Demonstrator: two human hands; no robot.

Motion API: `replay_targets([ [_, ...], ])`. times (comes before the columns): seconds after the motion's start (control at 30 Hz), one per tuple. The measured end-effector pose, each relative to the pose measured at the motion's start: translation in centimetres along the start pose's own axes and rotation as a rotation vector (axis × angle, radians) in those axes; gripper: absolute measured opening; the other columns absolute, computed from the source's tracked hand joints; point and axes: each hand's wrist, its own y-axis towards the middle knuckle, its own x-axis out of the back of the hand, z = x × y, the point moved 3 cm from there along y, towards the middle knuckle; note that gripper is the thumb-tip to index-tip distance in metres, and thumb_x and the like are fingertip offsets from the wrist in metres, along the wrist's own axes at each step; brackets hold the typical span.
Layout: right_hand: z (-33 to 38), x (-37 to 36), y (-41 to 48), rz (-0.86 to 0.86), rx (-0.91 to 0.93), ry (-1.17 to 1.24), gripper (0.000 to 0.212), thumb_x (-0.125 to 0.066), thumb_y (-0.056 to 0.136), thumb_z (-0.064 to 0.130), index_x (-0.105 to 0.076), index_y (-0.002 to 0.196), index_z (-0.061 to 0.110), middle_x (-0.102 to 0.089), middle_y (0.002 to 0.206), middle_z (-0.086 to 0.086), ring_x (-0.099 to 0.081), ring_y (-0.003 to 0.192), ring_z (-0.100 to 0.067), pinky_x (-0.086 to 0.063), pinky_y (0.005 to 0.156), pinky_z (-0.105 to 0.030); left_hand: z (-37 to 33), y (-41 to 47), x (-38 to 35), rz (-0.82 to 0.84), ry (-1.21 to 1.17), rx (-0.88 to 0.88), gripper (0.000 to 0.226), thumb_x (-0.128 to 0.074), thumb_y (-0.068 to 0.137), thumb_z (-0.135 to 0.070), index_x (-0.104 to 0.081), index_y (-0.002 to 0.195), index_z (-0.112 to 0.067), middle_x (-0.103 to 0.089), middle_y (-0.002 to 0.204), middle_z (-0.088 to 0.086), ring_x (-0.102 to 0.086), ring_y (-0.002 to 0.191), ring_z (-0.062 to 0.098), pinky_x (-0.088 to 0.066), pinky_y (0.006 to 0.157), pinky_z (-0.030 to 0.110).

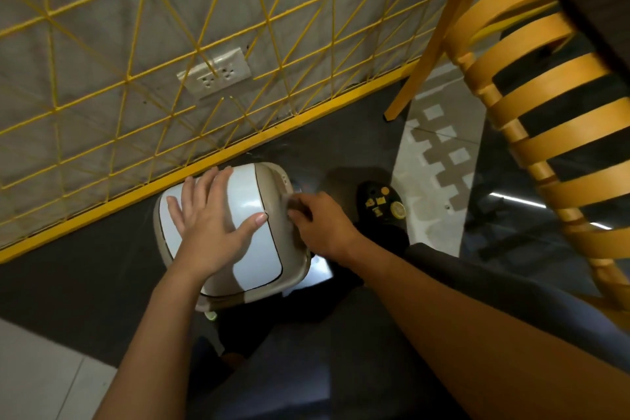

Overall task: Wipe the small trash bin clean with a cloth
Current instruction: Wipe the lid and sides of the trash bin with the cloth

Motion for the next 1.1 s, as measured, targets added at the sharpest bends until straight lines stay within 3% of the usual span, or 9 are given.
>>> replay_targets([
  [0.13,0.8,0.0,0.2,-0.046,0.000,0.004,0.033,-0.045,0.095,0.018,-0.052,0.128,0.012,-0.055,0.126,-0.015,-0.054,0.114,-0.029,-0.043,0.098,-0.036,-0.2,-0.1,0.0,-0.025,0.007,0.002,0.086,-0.039,0.068,-0.067,-0.019,0.142,-0.029,-0.012,0.154,-0.001,0.008,0.143,0.022,0.016,0.110,0.045],
  [0.3,4.4,0.7,2.3,-0.113,0.145,-0.012,0.041,-0.042,0.094,0.007,-0.045,0.135,0.013,-0.048,0.138,-0.011,-0.044,0.127,-0.026,-0.036,0.104,-0.032,-0.3,0.0,-0.3,-0.048,0.027,0.031,0.083,-0.033,0.070,-0.069,-0.021,0.142,-0.028,-0.014,0.153,-0.001,0.007,0.143,0.023,0.016,0.110,0.047],
  [0.4,4.0,0.1,0.7,-0.135,0.184,-0.006,0.041,-0.045,0.093,0.004,-0.047,0.133,0.015,-0.050,0.136,-0.009,-0.043,0.127,-0.026,-0.037,0.106,-0.035,-0.3,0.2,-0.6,-0.051,0.043,0.042,0.080,-0.029,0.073,-0.068,-0.019,0.141,-0.029,-0.013,0.153,-0.002,0.008,0.142,0.023,0.016,0.110,0.047],
  [0.47,3.1,-0.4,-0.6,-0.166,0.207,0.019,0.040,-0.046,0.093,0.005,-0.049,0.131,0.015,-0.051,0.135,-0.006,-0.042,0.125,-0.024,-0.034,0.104,-0.030,-0.2,0.3,-0.7,-0.041,0.050,0.042,0.079,-0.028,0.074,-0.068,-0.017,0.141,-0.029,-0.012,0.152,-0.004,0.009,0.142,0.022,0.016,0.110,0.047],
  [0.67,3.1,0.1,1.7,-0.135,0.023,0.124,0.041,-0.042,0.095,0.006,-0.048,0.132,0.022,-0.053,0.134,-0.004,-0.045,0.125,-0.021,-0.035,0.093,-0.021,0.0,0.5,-0.9,-0.053,0.053,0.040,0.077,-0.026,0.074,-0.068,-0.016,0.141,-0.031,-0.011,0.152,-0.004,0.010,0.141,0.022,0.018,0.109,0.047],
  [0.73,3.7,0.4,2.5,-0.120,0.043,0.120,0.040,-0.041,0.095,0.004,-0.051,0.129,0.023,-0.054,0.132,-0.004,-0.047,0.123,-0.020,-0.035,0.090,-0.018,0.1,0.4,-1.0,-0.065,0.061,0.041,0.078,-0.024,0.075,-0.068,-0.014,0.142,-0.031,-0.009,0.153,-0.005,0.011,0.142,0.022,0.018,0.109,0.047],
  [0.87,3.9,0.2,1.6,-0.169,0.125,0.076,0.036,-0.045,0.094,0.007,-0.055,0.123,0.025,-0.059,0.123,-0.003,-0.048,0.120,-0.020,-0.039,0.098,-0.028,0.2,0.4,-1.3,-0.054,0.069,0.033,0.079,-0.021,0.076,-0.072,-0.008,0.143,-0.032,-0.005,0.154,-0.007,0.014,0.141,0.021,0.019,0.108,0.048],
  [0.97,2.4,-0.1,0.6,-0.199,0.080,0.085,0.035,-0.043,0.095,0.010,-0.052,0.127,0.022,-0.057,0.125,-0.004,-0.048,0.119,-0.019,-0.040,0.101,-0.032,0.2,0.5,-1.3,-0.049,0.064,0.024,0.078,-0.020,0.076,-0.072,-0.008,0.143,-0.033,-0.006,0.153,-0.008,0.013,0.141,0.020,0.018,0.108,0.049],
  [1.1,1.5,-0.2,2.1,-0.191,-0.031,0.081,0.039,-0.040,0.093,0.002,-0.052,0.127,0.016,-0.058,0.125,-0.008,-0.051,0.118,-0.023,-0.038,0.094,-0.023,0.2,0.4,-1.3,-0.065,0.051,0.023,0.078,-0.019,0.076,-0.072,-0.011,0.143,-0.034,-0.008,0.153,-0.008,0.012,0.141,0.019,0.017,0.109,0.050],
])
